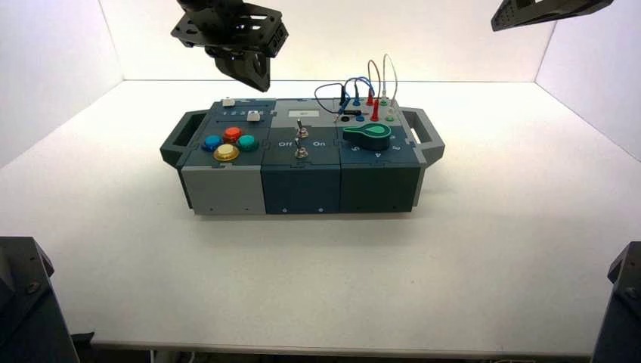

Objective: Move the bottom slider to position 4.

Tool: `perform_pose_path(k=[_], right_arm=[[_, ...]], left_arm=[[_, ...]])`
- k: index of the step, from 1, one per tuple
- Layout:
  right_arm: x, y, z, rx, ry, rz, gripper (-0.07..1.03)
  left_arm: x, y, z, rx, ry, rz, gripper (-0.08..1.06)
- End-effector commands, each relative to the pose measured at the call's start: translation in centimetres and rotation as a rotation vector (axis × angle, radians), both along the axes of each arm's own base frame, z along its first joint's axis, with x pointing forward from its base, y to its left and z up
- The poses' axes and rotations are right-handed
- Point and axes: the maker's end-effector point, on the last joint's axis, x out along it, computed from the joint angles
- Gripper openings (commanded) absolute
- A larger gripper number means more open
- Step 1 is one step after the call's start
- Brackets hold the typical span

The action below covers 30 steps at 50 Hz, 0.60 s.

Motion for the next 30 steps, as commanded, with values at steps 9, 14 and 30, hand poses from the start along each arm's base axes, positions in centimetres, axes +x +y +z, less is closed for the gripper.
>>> perform_pose_path(k=[9, 14, 30], right_arm=[[0.3, 0.2, 0.6, 0.009, -0.016, 0.001, -0.02], [0.4, 0.2, 0.6, 0.007, -0.017, -0.001, -0.02], [0.3, 0.2, 0.6, 0.010, -0.016, 0.000, -0.02]], left_arm=[[0.7, -0.5, 0.0, 0.009, -0.016, -0.021, -0.03], [0.9, -0.5, -0.4, 0.016, -0.008, -0.023, -0.03], [1.4, -0.8, -0.8, 0.026, -0.010, -0.035, -0.03]])
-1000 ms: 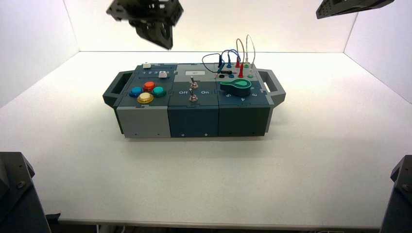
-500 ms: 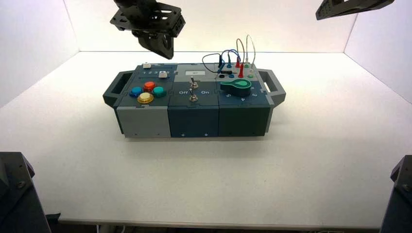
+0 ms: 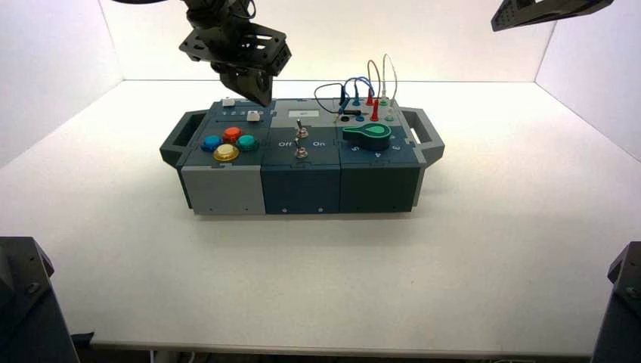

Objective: Move the bottom slider to position 4.

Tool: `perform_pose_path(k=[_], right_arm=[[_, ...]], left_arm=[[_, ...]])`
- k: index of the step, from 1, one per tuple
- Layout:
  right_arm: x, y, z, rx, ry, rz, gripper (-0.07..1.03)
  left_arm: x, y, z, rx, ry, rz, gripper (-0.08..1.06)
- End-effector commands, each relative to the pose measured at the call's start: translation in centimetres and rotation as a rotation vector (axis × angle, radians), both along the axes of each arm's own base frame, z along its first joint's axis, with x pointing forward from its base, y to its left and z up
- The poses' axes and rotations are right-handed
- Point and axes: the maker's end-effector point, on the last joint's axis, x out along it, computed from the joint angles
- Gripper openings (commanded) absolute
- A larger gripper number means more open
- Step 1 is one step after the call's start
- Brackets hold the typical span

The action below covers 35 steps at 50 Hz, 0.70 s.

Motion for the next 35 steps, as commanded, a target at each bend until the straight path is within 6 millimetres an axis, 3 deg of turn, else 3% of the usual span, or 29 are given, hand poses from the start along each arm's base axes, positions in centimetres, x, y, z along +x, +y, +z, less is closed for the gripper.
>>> perform_pose_path(k=[1, 35], right_arm=[[0.35, 0.16, 0.60, 0.008, -0.016, -0.002, -0.02], [0.35, 0.17, 0.60, 0.010, -0.016, -0.002, -0.02]], left_arm=[[1.09, -0.65, 1.41, -0.016, -0.049, -0.011, -0.03], [1.58, 0.24, 0.60, 0.009, -0.037, -0.008, -0.03]])
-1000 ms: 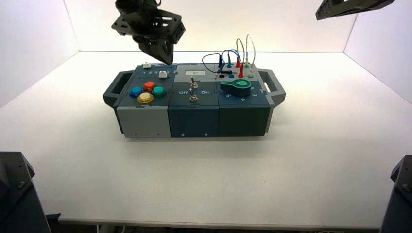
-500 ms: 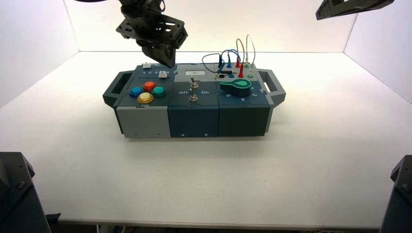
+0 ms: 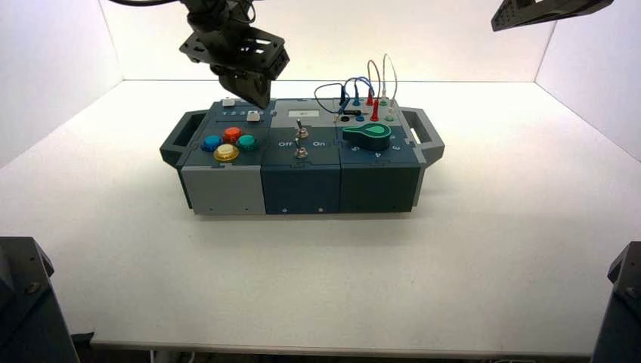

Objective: Move the bottom slider to position 4.

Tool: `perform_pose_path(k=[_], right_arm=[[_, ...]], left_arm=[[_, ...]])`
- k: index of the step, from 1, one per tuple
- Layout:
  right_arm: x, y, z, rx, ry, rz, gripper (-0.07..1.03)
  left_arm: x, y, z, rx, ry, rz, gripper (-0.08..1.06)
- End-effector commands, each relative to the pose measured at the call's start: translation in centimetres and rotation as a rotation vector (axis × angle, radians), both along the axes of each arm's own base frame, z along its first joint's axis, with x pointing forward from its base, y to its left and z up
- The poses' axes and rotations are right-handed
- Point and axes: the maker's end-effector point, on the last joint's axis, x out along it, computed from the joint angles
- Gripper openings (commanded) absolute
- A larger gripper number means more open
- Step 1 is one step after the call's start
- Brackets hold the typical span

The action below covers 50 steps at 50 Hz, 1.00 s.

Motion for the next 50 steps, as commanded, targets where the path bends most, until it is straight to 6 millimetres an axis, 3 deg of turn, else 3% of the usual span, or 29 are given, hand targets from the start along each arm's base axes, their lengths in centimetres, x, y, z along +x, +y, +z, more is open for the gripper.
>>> perform_pose_path(k=[1, 50], right_arm=[[0.37, 0.16, 0.62, 0.008, -0.018, -0.001, -0.02], [0.38, 0.15, 0.62, 0.007, -0.019, 0.000, -0.02]], left_arm=[[1.21, -0.29, 1.19, -0.016, -0.039, 0.003, -0.03], [1.78, 0.54, 0.77, -0.003, -0.027, 0.016, -0.03]])
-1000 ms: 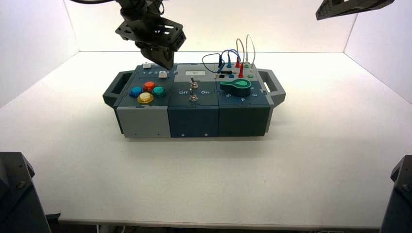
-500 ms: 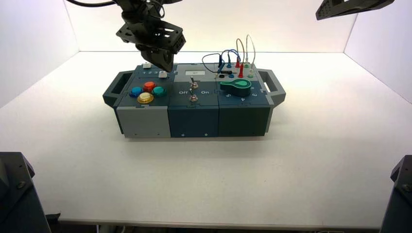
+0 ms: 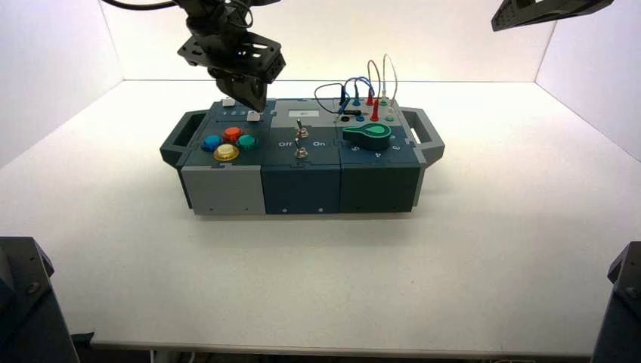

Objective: Move the bottom slider to position 4.

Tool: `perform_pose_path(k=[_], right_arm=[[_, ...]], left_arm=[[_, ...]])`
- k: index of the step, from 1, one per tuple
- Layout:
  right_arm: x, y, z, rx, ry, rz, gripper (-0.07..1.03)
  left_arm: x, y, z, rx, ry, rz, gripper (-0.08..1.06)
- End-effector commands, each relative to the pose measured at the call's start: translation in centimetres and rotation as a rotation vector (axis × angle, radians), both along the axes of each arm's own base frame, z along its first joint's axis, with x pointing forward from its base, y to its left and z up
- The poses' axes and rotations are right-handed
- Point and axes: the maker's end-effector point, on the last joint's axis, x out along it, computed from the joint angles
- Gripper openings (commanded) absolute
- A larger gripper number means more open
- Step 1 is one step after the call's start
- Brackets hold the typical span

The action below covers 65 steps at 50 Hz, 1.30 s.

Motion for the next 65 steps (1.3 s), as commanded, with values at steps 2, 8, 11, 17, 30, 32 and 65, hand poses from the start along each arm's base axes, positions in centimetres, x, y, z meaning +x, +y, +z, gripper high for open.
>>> perform_pose_path(k=[2, 8, 11, 17, 30, 32, 65], right_arm=[[0.34, 0.19, 0.60, 0.007, -0.017, 0.001, -0.02], [0.34, 0.19, 0.60, 0.007, -0.017, 0.001, -0.02], [0.34, 0.19, 0.60, 0.007, -0.017, 0.001, -0.02], [0.34, 0.19, 0.60, 0.007, -0.017, 0.001, -0.02], [0.36, 0.15, 0.60, 0.006, -0.018, 0.000, -0.02], [0.34, 0.18, 0.60, 0.006, -0.018, 0.001, -0.02], [0.35, 0.16, 0.60, 0.005, -0.018, 0.001, -0.02]], left_arm=[[1.15, -0.10, 1.26, -0.014, -0.040, 0.003, -0.03], [1.17, -0.04, 1.20, -0.012, -0.039, 0.002, -0.03], [1.15, -0.03, 1.08, -0.011, -0.036, 0.002, -0.03], [1.08, -0.07, 0.95, -0.009, -0.032, 0.000, -0.03], [1.01, 0.02, 0.74, -0.004, -0.025, -0.003, -0.03], [1.01, 0.02, 0.74, -0.004, -0.025, -0.003, -0.03], [1.38, -0.51, 1.23, -0.010, -0.036, -0.011, -0.03]])
